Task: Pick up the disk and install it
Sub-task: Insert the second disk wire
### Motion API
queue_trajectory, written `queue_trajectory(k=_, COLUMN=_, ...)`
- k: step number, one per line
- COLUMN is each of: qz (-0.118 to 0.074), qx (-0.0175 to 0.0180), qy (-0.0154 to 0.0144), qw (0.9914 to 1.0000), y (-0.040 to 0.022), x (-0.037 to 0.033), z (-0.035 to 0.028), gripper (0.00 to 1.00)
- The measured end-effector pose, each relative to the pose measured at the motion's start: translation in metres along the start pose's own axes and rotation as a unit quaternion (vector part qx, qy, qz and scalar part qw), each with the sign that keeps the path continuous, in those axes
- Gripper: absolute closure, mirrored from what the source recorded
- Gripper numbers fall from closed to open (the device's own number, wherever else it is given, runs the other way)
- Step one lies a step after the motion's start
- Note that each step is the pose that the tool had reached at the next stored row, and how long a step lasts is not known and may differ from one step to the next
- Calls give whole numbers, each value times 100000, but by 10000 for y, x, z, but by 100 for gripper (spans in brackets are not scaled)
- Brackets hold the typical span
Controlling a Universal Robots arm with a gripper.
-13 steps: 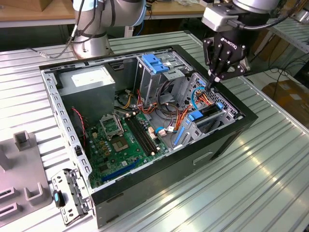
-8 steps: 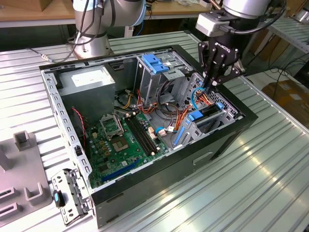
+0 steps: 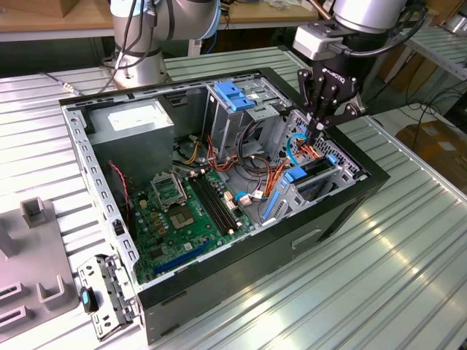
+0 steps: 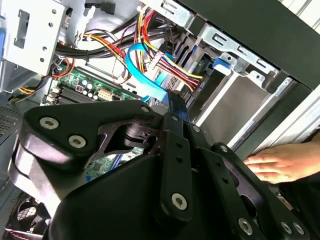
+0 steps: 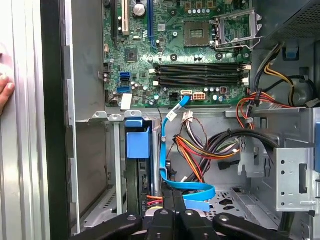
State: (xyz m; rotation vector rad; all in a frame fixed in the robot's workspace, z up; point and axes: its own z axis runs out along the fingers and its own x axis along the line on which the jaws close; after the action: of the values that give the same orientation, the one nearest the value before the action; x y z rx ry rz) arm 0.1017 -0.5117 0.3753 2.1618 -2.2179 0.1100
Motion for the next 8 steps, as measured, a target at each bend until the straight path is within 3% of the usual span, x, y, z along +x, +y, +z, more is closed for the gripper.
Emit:
queue_trajectory(k=3, qz=-7, qx=6, qy=250, qw=100000, y=0, x=-1, z=12, gripper=89)
queue_trajectory(k=8, qz=-26, qx=29, qy=1104, qw=99994, y=-2, x=-4, z=43, gripper=82)
